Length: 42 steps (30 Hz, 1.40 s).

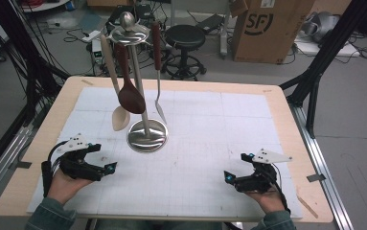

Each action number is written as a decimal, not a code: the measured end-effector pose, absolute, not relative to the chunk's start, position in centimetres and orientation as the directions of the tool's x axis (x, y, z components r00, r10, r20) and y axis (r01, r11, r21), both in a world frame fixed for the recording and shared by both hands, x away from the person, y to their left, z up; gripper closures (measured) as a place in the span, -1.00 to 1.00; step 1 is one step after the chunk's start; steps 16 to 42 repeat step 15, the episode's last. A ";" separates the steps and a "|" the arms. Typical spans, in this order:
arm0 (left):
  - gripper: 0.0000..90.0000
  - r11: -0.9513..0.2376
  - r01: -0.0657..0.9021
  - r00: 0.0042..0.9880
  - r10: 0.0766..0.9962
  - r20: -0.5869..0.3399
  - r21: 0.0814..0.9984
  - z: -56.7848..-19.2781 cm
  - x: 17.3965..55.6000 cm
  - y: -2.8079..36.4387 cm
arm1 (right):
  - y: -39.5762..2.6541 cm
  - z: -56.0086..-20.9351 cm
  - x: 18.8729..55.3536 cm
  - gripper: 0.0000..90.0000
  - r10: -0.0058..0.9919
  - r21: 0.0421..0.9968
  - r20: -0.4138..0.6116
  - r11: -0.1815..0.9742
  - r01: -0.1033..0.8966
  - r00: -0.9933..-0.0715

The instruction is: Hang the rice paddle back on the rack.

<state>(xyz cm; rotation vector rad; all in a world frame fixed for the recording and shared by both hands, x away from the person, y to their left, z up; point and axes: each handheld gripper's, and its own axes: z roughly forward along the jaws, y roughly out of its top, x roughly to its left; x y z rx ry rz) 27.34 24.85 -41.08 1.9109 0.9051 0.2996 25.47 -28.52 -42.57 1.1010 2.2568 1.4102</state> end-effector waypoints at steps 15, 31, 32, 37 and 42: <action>-0.96 -0.279 0.469 0.697 0.699 -0.158 0.838 -41.5 27.3 24.7 | -29.1 -43.4 24.5 -1.00 0.724 0.837 0.170 0.252 0.486 -0.668; -0.96 -0.279 0.469 0.697 0.699 -0.158 0.838 -41.5 27.3 24.7 | -29.1 -43.4 24.5 -1.00 0.724 0.837 0.170 0.252 0.486 -0.668; -0.96 -0.279 0.469 0.697 0.699 -0.158 0.838 -41.5 27.3 24.7 | -29.1 -43.4 24.5 -1.00 0.724 0.837 0.170 0.252 0.486 -0.668; -0.96 -0.279 0.469 0.697 0.699 -0.158 0.838 -41.5 27.3 24.7 | -29.1 -43.4 24.5 -1.00 0.724 0.837 0.170 0.252 0.486 -0.668; -0.96 -0.279 0.469 0.697 0.699 -0.158 0.838 -41.5 27.3 24.7 | -29.1 -43.4 24.5 -1.00 0.724 0.837 0.170 0.252 0.486 -0.668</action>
